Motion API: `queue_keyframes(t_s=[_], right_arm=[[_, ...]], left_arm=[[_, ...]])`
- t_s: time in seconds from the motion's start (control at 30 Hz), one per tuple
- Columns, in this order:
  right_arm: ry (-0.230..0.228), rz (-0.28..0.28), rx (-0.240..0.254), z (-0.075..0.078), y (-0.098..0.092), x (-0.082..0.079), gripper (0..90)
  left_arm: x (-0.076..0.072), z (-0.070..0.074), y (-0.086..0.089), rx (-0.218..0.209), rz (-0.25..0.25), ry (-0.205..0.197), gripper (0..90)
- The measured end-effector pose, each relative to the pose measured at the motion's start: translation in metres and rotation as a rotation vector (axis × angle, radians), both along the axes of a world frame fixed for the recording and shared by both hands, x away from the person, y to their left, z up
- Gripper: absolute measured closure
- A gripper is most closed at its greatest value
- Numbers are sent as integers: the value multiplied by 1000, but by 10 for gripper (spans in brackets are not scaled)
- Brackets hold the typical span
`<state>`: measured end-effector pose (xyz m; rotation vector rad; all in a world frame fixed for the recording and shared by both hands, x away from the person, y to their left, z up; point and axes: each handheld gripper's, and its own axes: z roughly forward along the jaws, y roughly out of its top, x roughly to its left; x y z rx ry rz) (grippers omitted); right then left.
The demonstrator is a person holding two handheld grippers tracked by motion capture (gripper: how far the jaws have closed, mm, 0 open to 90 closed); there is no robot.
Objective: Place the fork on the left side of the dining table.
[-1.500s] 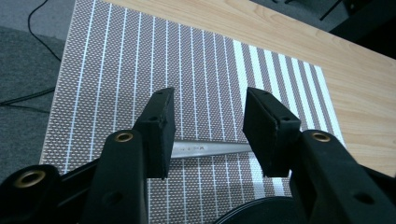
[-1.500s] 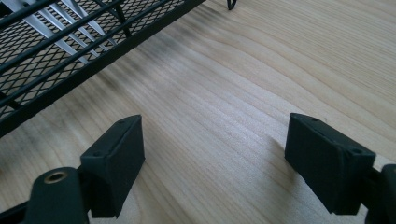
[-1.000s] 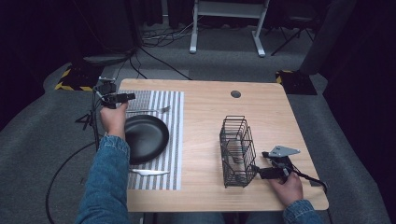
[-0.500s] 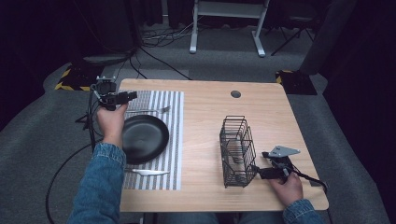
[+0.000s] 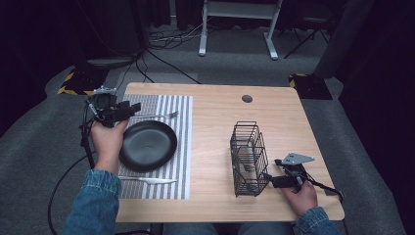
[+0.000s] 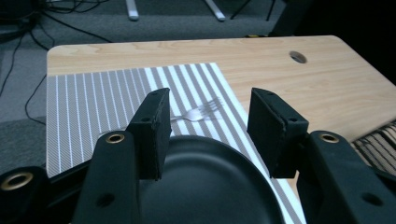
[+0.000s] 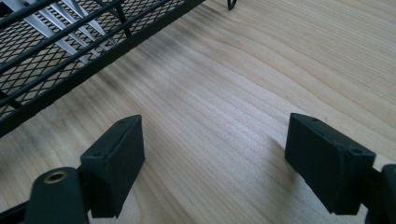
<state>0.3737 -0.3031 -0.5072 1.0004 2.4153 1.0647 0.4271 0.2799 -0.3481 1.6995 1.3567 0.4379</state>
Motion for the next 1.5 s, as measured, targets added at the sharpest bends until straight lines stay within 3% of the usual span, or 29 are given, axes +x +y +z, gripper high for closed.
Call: queue_keyframes(t_s=[0.13,0.33,0.5,0.73,0.87,0.97,1.2,1.33,1.5], right_arm=[[0,0,1,0,0,0,201],[0,1,0,0,0,0,201],[0,2,0,0,0,0,201],[-1,2,0,0,0,0,202],[-1,2,0,0,0,0,202],[-1,2,0,0,0,0,202],[-1,2,0,0,0,0,202],[-1,2,0,0,0,0,202],[-1,2,1,0,0,0,202]], left_arm=[[-20,2,2,-28,-22,-6,494],[-48,4,3,-5,-40,-24,485],[-67,6,0,18,-95,-55,459],[-88,0,-3,44,-160,-55,420],[-106,-2,-11,39,-216,-84,393],[-116,-6,-18,65,-252,-98,383],[-136,-16,-29,81,-258,-107,364],[-146,-21,-30,57,-254,-122,362],[-151,-37,-28,-1,-265,-103,354]])
